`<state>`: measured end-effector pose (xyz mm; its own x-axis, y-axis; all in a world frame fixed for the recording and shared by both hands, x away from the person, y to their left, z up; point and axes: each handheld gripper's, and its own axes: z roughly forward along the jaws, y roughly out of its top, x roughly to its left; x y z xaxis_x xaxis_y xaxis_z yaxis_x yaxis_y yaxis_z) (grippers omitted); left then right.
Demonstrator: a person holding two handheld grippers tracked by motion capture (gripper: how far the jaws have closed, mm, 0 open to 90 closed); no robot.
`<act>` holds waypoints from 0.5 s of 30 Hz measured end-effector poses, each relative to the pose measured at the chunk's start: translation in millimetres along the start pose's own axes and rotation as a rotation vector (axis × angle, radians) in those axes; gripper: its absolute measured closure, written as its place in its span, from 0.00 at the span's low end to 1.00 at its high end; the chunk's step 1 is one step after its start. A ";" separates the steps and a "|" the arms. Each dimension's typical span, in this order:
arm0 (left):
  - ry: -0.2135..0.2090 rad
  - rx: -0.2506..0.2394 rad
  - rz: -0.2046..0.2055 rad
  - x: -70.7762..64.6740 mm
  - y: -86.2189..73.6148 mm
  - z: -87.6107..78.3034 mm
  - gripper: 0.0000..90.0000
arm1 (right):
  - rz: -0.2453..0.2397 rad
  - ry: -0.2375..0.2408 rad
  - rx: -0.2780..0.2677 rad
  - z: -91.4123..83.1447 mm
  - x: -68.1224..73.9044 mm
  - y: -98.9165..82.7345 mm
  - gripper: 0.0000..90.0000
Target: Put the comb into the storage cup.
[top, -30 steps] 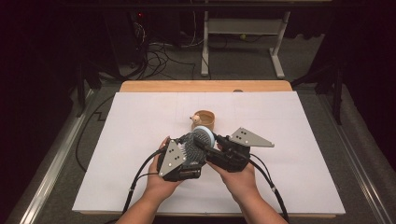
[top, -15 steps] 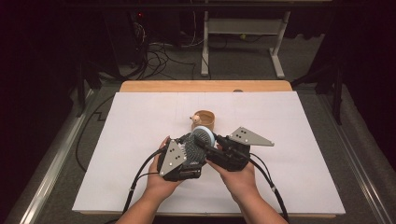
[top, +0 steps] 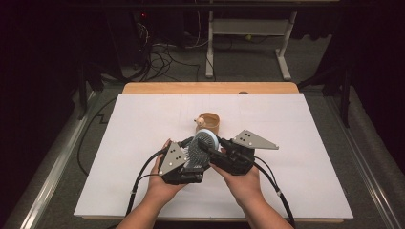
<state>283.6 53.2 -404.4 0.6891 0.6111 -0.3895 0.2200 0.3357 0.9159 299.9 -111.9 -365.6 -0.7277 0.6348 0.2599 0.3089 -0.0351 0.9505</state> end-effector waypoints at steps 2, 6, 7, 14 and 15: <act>-0.001 0.009 -0.009 1.4 -0.6 -0.5 0.17 | -0.001 -0.003 -0.008 -0.8 -0.6 1.2 0.67; -0.009 0.024 -0.041 4.0 -0.2 -3.0 0.13 | -0.009 -0.014 -0.009 -2.5 -1.8 1.8 0.67; -0.012 0.020 -0.049 4.4 0.4 -4.0 0.12 | -0.009 -0.018 -0.011 -2.8 -1.9 1.7 0.67; -0.031 0.031 -0.078 10.4 1.7 -12.0 0.05 | -0.026 -0.031 -0.025 -5.1 -3.1 2.9 0.67; -0.030 0.030 -0.082 11.4 1.9 -12.5 0.04 | -0.028 -0.035 -0.026 -5.4 -3.6 3.3 0.67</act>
<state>283.2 69.8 -408.4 0.6886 0.5603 -0.4604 0.2963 0.3620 0.8838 300.2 -118.5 -362.5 -0.7139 0.6622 0.2275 0.2724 -0.0367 0.9615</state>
